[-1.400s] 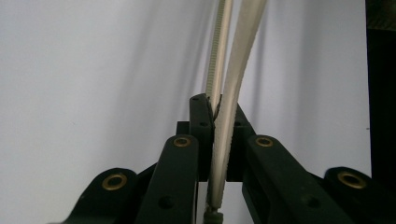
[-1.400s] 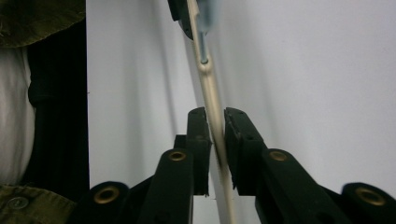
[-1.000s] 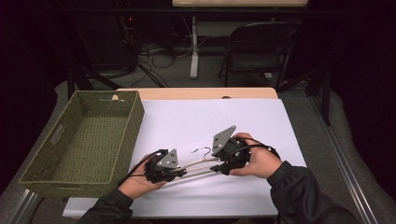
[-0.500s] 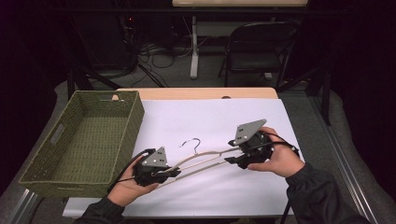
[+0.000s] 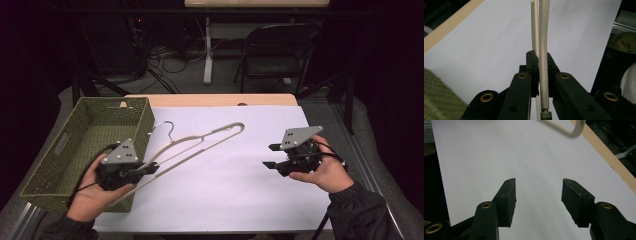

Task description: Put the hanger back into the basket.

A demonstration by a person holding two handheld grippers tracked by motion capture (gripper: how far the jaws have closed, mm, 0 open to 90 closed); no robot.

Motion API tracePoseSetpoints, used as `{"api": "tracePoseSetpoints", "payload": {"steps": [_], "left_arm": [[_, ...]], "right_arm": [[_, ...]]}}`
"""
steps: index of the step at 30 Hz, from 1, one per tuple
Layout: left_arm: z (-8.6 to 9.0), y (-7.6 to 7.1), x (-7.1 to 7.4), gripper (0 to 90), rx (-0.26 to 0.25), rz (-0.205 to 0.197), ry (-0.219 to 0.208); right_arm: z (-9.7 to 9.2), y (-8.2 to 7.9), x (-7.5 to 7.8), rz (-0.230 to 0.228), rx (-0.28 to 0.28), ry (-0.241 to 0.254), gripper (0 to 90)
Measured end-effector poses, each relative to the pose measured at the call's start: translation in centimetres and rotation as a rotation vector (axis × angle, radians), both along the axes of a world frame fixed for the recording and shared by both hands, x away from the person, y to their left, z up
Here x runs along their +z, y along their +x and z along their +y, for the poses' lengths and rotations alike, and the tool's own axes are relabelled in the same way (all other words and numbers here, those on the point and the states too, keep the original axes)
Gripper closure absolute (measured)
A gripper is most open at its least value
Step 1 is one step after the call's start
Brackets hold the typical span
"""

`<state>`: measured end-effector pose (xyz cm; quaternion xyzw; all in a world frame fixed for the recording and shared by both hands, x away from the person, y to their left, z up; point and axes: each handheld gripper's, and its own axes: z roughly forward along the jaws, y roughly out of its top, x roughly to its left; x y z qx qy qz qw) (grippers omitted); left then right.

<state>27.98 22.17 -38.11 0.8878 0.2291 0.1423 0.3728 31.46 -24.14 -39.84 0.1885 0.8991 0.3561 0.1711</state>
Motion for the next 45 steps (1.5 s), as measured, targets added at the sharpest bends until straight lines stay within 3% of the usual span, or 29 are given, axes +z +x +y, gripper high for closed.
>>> {"api": "tracePoseSetpoints", "payload": {"steps": [5,10,17,22,26,29,30,32,33,37,41,43,45], "left_arm": [[2.6,0.8,1.9,87.5,0.049,-0.013,0.01],[6.8,3.0,2.7,87.5,0.113,0.005,-0.028],[13.2,5.8,2.3,87.5,0.215,0.013,-0.025],[16.8,7.4,1.4,87.5,0.25,0.022,-0.021],[18.2,7.9,0.6,87.4,0.277,0.023,-0.008],[19.0,8.2,-0.2,87.4,0.298,0.037,-0.011],[19.3,8.3,-0.5,87.4,0.306,0.041,-0.013],[19.7,8.5,-1.0,87.5,0.317,0.041,-0.017],[19.9,8.6,-1.3,87.4,0.32,0.044,-0.017],[20.2,9.0,-2.6,87.4,0.321,0.054,-0.002],[21.3,9.0,-4.0,87.4,0.33,0.064,-0.046],[21.9,8.6,-4.6,87.4,0.326,0.064,-0.073],[22.5,8.1,-5.2,87.4,0.334,0.076,-0.089]], "right_arm": [[-0.5,0.4,-0.6,0.016,-0.021,-0.001,45.8],[-0.6,0.8,-1.2,0.029,-0.036,-0.003,45.9],[-0.9,1.3,-1.9,0.053,-0.056,-0.008,45.9],[-1.0,1.5,-2.2,0.06,-0.065,-0.009,45.9],[-1.1,1.5,-2.3,0.069,-0.081,-0.023,46.1],[-1.1,1.6,-2.6,0.061,-0.081,-0.003,46.2],[-1.1,1.6,-2.4,0.069,-0.085,-0.024,46.2],[-1.1,1.6,-2.6,0.062,-0.081,-0.008,46.2],[-1.2,1.6,-2.5,0.068,-0.084,-0.024,46.2],[-1.3,1.6,-2.8,0.069,-0.084,-0.004,46.2],[-1.3,1.7,-3.3,0.066,-0.09,0.01,46.3],[-1.5,1.6,-3.2,0.084,-0.091,-0.019,46.3],[-1.5,1.6,-3.5,0.08,-0.089,0.002,46.3]]}}
